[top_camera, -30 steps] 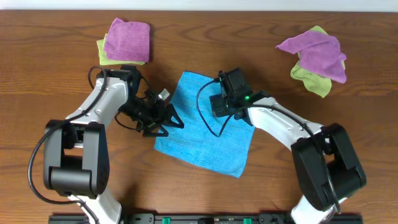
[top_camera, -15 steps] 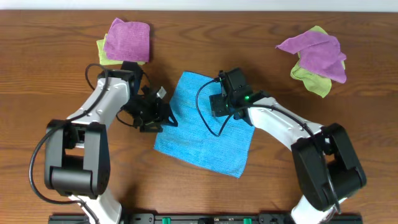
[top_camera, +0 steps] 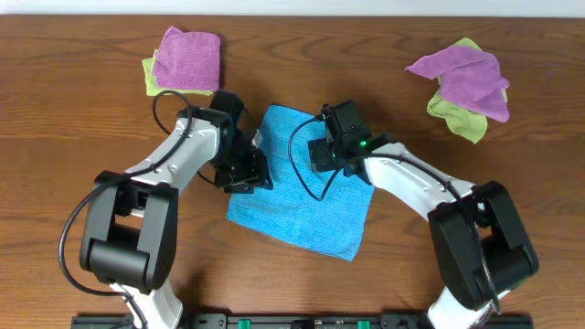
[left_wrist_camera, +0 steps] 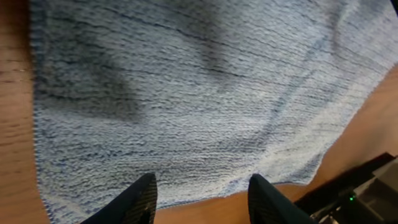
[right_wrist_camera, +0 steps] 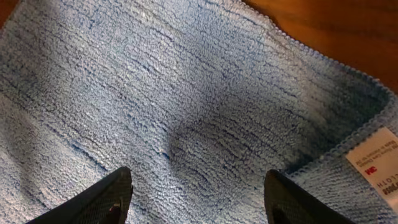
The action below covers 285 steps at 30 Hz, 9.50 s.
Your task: Fold the cloth
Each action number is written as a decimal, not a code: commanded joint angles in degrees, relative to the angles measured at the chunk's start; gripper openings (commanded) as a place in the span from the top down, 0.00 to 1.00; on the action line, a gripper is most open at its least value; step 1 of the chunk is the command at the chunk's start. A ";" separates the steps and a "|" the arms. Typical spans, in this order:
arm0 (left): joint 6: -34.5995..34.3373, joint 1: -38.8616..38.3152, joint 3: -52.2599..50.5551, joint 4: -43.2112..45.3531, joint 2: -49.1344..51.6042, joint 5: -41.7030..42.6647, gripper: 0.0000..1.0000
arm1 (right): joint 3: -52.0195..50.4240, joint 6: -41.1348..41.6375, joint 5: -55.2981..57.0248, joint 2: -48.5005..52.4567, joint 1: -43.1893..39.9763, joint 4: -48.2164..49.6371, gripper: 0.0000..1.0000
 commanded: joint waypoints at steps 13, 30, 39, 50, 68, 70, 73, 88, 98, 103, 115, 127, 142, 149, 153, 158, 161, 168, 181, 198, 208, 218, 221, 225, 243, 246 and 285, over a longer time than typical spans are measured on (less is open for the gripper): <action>-1.25 0.00 -0.28 -0.44 0.85 -1.79 0.51 | 0.46 0.55 1.66 2.95 0.15 -0.17 0.32; -1.20 0.09 -0.28 -1.07 0.85 -1.79 0.51 | 0.46 0.55 22.36 3.13 -3.37 -7.56 0.33; -1.20 0.09 -0.28 -1.68 0.85 -1.79 0.51 | 0.50 0.52 31.80 3.13 -3.58 -7.56 0.29; -1.88 -0.15 -0.28 2.82 0.94 -1.60 0.53 | 0.50 -0.28 27.54 1.36 -3.26 -7.61 0.27; -7.26 -3.82 -0.28 9.90 10.51 -1.27 0.94 | 0.52 1.22 14.49 -0.63 -2.93 -6.84 0.25; -7.26 -3.82 -0.28 9.70 11.28 -1.99 0.94 | 0.52 1.18 14.78 -0.63 -2.95 -6.14 0.24; -7.26 -3.82 -0.28 9.44 11.80 -2.29 0.94 | 0.52 1.11 14.99 -0.61 -3.23 -4.92 0.23; -6.95 -3.80 -0.28 7.13 11.87 -5.38 0.94 | 0.50 0.33 15.76 1.14 -5.49 -2.60 0.24; -6.78 -3.65 -0.28 6.49 11.87 -5.92 0.94 | 0.50 0.79 14.75 4.55 -5.53 -2.25 0.24; -6.75 -3.65 -0.28 5.81 11.87 -6.38 0.94 | 0.50 0.74 17.68 4.87 -6.23 -2.95 0.24; -6.78 -3.65 -0.28 5.05 11.87 -8.04 0.94 | 0.50 -1.42 29.90 4.85 -11.17 -9.55 0.24; -6.78 -3.65 -0.28 4.96 11.87 -8.74 0.94 | 0.52 -1.81 37.59 4.72 -11.45 -12.35 0.24; -6.80 -3.65 -0.28 4.90 11.87 -8.72 0.94 | 0.57 -1.79 50.88 3.10 -13.14 -15.78 0.23; -6.80 -3.65 -0.28 4.37 11.87 -8.90 0.94 | 0.57 -1.84 50.90 -0.52 -16.74 -16.92 0.21; -6.80 -3.63 -0.28 3.61 11.87 -8.90 0.94 | 0.57 -1.81 48.57 -1.68 -17.73 -18.80 0.20; -6.80 -3.63 -0.28 3.37 11.87 -8.87 0.94 | 0.79 3.93 32.20 -9.42 -17.29 -23.10 0.14; -6.78 -3.61 -0.28 2.60 11.85 -9.09 0.94 | 0.76 5.40 17.44 -17.59 -17.31 -24.04 0.12; -6.14 -2.19 -0.28 -3.13 11.85 -13.60 0.94 | 0.76 6.60 -2.51 -28.79 -17.31 -34.80 0.10; -6.16 -0.98 -0.28 -6.95 11.63 -8.26 0.94 | -18.40 12.15 -15.28 -48.54 -17.31 -41.72 0.04; -4.20 0.72 -0.26 -7.08 0.35 -7.61 0.55 | -45.97 29.33 -27.32 -56.43 -17.29 -17.25 0.05; -3.50 7.91 -0.28 -8.37 -3.58 -7.80 0.41 | -55.28 37.40 -30.51 -56.37 -17.20 -5.99 0.09; -1.99 13.62 -0.28 -8.31 -3.58 -9.14 0.40 | -55.52 39.71 -28.65 -54.58 -13.31 -4.52 0.13; -1.60 13.73 -0.28 -8.09 -3.58 -9.14 0.40 | -55.78 41.55 -27.36 -53.42 -10.80 -2.58 0.14; -1.55 13.73 -0.28 -7.61 -3.56 -9.35 0.39 | -56.02 44.11 -25.18 -51.23 -7.21 0.46 0.15; -1.20 13.73 -10.78 2.14 -3.56 -5.14 0.39 | -56.13 47.23 -16.70 -41.05 -3.23 7.30 0.36; -1.20 13.73 -12.02 3.61 -3.56 -2.71 0.39 | -56.15 47.34 -16.06 -41.05 -3.23 8.59 0.56; -1.18 13.05 -27.45 21.94 -3.56 10.45 0.56 | -56.06 49.20 -16.04 -41.07 -3.15 13.05 0.99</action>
